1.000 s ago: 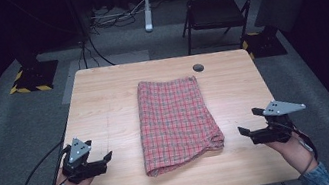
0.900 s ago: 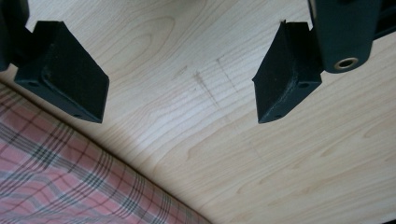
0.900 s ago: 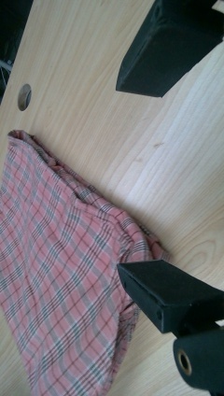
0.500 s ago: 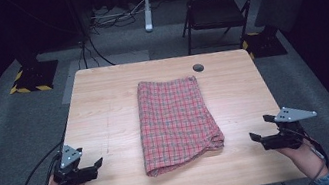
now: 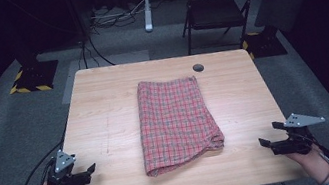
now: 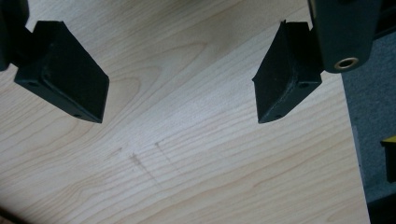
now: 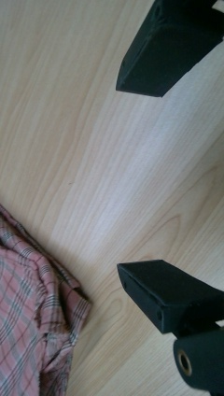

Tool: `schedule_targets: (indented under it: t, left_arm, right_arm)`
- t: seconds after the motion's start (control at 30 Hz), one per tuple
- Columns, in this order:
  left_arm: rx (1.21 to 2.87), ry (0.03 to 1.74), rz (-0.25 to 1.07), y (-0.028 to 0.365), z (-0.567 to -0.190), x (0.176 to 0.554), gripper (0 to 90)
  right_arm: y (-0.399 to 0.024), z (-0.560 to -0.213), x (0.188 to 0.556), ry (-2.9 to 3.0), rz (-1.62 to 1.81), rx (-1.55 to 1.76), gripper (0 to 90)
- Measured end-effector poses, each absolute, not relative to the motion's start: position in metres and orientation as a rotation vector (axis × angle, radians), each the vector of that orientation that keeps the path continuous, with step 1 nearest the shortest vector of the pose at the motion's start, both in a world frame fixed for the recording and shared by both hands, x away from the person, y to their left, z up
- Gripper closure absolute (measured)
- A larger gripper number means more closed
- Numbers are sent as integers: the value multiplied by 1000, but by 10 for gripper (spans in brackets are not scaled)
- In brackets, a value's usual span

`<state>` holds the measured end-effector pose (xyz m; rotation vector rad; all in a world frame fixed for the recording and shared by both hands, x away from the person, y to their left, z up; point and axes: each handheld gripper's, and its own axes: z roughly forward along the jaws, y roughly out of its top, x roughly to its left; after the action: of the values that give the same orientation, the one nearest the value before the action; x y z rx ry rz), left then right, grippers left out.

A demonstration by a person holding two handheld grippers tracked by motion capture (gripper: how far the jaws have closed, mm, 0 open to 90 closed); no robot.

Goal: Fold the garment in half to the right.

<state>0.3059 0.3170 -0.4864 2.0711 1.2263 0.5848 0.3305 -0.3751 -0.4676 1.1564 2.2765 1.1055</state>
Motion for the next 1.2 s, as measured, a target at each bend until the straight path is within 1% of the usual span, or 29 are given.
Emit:
schedule_targets:
  t: [0.33, 0.53, 0.6, 0.67, 0.73, 0.83, 1.2]
  left_arm:
    - [2092, 1249, 538, 322, -493, 306, 180]
    - [2131, 1264, 480, 325, -500, 309, 175]
    - [2118, 1259, 474, 326, -501, 309, 167]
    - [2102, 1246, 483, 328, -504, 310, 153]
    - [2081, 1235, 486, 329, -507, 310, 99]
    - [2072, 1269, 493, 327, -507, 312, 56]
    - [2061, 1297, 504, 325, -507, 312, 49]
  right_arm:
    - [-389, -487, 324, 2314, 1064, 1184, 112]
    - [-392, -497, 320, 2378, 1013, 1154, 100]
    - [-393, -500, 320, 2401, 989, 1141, 93]
    - [-394, -504, 318, 2405, 983, 1112, 62]
    - [-396, -507, 317, 2390, 1008, 1097, 34]
    - [-396, -507, 319, 2381, 1005, 1108, 31]
    - [-397, -507, 320, 2360, 1002, 1139, 34]
